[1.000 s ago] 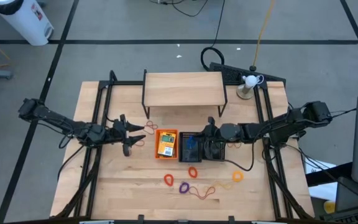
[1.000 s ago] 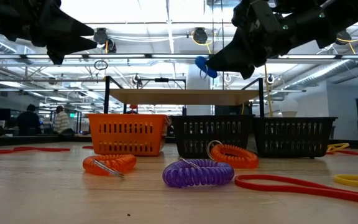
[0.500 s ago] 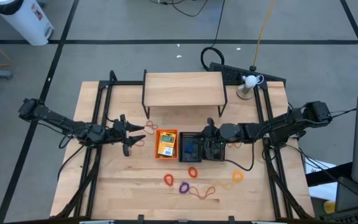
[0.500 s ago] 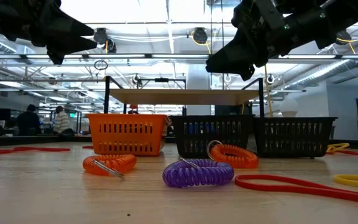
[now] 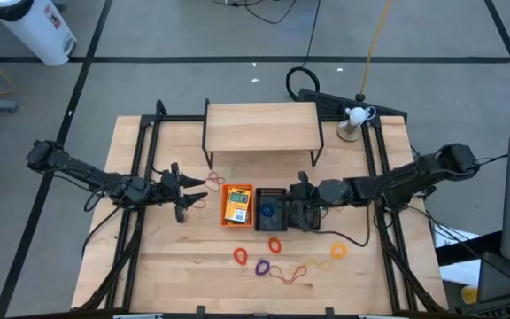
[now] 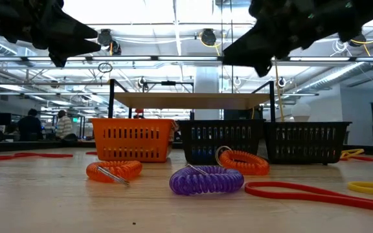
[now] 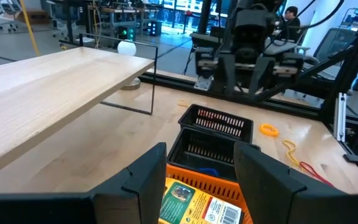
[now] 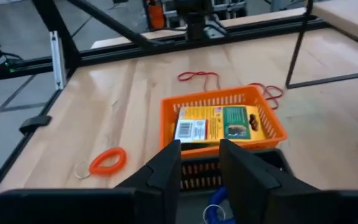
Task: Pick & Place Office Desk Supplies
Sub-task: Put the yellow spring keychain into the left black bin
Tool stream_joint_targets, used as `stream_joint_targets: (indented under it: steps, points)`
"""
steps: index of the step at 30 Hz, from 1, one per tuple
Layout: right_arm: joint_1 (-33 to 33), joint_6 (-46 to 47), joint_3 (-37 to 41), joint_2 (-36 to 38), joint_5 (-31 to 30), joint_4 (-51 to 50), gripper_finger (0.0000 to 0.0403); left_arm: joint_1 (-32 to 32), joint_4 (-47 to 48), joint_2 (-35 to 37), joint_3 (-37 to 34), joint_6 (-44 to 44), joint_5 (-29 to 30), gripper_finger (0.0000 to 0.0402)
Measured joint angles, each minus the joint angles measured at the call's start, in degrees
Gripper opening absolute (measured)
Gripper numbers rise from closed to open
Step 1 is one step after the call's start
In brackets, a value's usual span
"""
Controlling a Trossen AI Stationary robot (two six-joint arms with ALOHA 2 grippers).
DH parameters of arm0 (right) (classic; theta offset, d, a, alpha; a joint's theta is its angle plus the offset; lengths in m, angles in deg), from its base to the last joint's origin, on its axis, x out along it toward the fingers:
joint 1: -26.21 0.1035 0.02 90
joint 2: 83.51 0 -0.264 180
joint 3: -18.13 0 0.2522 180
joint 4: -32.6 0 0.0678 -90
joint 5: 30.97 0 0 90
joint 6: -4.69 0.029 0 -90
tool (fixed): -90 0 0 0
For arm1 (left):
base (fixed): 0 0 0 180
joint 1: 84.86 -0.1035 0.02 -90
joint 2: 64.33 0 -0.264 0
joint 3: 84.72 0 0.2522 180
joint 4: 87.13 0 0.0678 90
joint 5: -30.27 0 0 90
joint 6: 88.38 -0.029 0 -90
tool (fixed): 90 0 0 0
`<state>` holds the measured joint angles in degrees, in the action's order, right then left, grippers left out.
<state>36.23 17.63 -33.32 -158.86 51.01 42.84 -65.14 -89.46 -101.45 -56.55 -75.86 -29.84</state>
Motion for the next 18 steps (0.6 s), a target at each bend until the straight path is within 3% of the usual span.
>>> stream_joint_targets:
  steps: [7, 18]
  points:
    - [8.62, 3.37, 0.00, 8.40, -12.09, -11.36, 0.0089, -0.07, -0.49, -0.01, 0.00, -2.11, 0.02, 0.0189]
    - [27.92, 25.95, 0.00, 11.94, -29.64, -27.07, 0.0089, -2.05, -0.68, 0.00, 0.02, -2.36, -0.02, 0.0189]
